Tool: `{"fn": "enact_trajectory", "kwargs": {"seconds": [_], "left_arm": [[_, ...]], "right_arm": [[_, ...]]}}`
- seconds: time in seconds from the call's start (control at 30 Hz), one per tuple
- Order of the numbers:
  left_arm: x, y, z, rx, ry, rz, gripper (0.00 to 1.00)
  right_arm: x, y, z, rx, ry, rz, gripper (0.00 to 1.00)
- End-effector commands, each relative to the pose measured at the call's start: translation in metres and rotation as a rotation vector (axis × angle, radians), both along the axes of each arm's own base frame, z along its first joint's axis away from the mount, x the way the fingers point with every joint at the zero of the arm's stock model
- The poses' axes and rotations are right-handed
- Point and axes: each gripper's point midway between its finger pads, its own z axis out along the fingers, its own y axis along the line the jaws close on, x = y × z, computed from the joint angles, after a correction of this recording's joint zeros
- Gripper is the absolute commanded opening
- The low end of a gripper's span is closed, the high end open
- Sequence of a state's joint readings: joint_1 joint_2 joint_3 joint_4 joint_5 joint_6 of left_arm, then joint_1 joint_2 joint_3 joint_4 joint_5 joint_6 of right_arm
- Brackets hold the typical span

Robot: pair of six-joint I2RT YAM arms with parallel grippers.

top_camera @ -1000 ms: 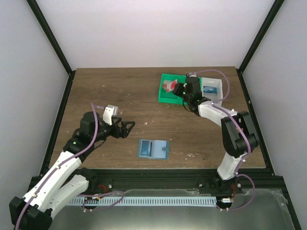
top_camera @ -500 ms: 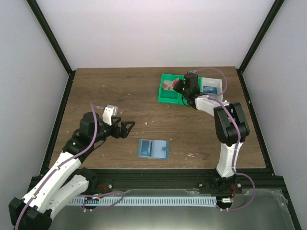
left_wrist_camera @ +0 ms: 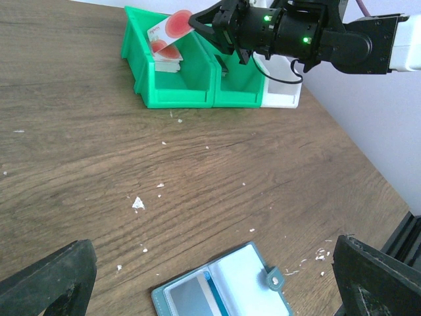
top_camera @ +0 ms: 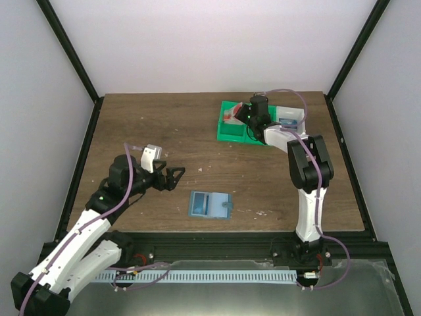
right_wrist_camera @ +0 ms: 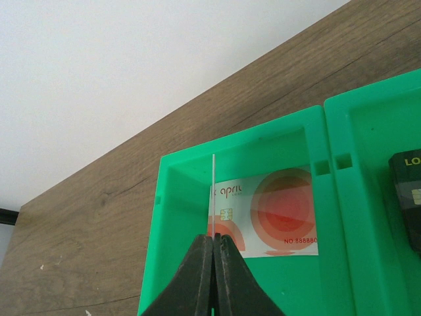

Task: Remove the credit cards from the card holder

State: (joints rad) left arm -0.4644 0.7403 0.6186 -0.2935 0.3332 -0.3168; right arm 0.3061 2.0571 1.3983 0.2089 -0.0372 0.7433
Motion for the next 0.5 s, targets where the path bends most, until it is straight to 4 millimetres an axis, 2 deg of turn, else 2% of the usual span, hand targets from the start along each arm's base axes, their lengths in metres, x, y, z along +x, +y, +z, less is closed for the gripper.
{"fn": "enact_trajectory", "kwargs": {"seconds": [0.0, 0.33, 0.47], "left_arm": [[-0.001, 0.001, 0.002, 0.004, -0.018, 0.000, 1.00], [-0.001, 0.000, 0.001, 0.005, -0.015, -0.001, 1.00], [-0.001, -0.001, 0.000, 0.007, -0.013, -0.003, 1.00]], "right_arm": [[0.017, -0.002, 0.007, 0.020, -0.023, -0.016, 0.00], [0.031, 0.005, -0.013, 0.037, 0.023, 0.000, 0.01], [0.034, 0.007, -0.015, 0.036, 0.028, 0.001, 0.01]]}}
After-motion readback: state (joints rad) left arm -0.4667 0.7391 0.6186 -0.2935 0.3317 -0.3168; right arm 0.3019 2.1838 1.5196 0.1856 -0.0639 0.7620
